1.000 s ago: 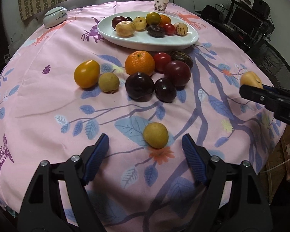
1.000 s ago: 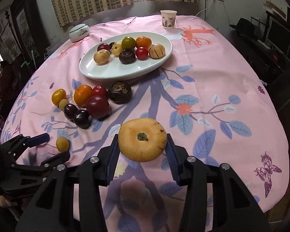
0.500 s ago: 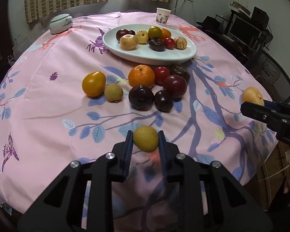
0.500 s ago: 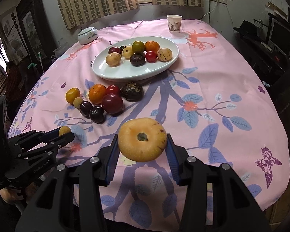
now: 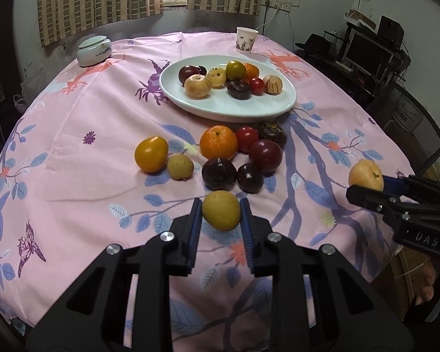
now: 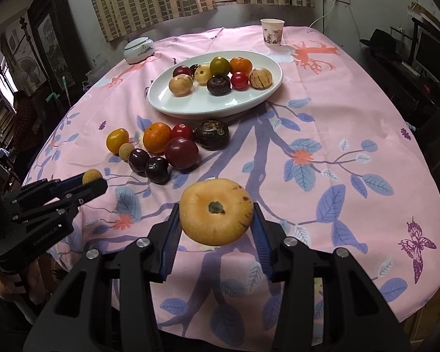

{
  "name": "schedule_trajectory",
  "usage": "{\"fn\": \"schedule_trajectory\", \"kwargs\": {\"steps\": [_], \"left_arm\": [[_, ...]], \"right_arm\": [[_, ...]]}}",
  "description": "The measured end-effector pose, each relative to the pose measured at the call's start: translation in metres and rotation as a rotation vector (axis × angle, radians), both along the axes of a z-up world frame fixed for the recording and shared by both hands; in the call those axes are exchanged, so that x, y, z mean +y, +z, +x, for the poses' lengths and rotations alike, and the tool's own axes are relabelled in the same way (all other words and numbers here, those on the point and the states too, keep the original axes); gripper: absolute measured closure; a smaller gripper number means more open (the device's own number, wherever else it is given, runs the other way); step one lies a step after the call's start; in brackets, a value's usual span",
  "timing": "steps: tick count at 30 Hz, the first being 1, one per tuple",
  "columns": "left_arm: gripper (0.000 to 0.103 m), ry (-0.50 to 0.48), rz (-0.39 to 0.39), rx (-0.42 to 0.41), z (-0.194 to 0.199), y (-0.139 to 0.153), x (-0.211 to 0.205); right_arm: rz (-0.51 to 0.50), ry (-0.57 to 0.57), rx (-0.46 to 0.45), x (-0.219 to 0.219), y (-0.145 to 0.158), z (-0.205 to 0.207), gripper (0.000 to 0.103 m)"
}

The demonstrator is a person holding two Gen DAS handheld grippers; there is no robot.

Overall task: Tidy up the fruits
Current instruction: 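Carry both fruits over the white plate and open both tools to release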

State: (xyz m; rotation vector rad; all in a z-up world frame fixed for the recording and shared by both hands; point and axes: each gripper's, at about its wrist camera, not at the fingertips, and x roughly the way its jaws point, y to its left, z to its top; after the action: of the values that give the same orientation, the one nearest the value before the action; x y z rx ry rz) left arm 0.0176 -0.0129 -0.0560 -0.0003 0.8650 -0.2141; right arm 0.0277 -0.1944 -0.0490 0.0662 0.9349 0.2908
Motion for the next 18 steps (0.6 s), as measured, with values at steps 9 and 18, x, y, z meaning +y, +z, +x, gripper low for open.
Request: {"fn": "schedule_trajectory", "kwargs": {"steps": [9,18], "left_arm": [[0.077,-0.017,0.024,-0.012,0.056,0.028,0.002],[0.077,-0.014,0.05,0.0,0.172,0.04,-0.01]], "right_arm": [[0.005,0.016,0.017,0.0,0.001,0.037,0.057],[-0.07,0.041,-0.024,0.022,0.014,0.151,0.057]]}}
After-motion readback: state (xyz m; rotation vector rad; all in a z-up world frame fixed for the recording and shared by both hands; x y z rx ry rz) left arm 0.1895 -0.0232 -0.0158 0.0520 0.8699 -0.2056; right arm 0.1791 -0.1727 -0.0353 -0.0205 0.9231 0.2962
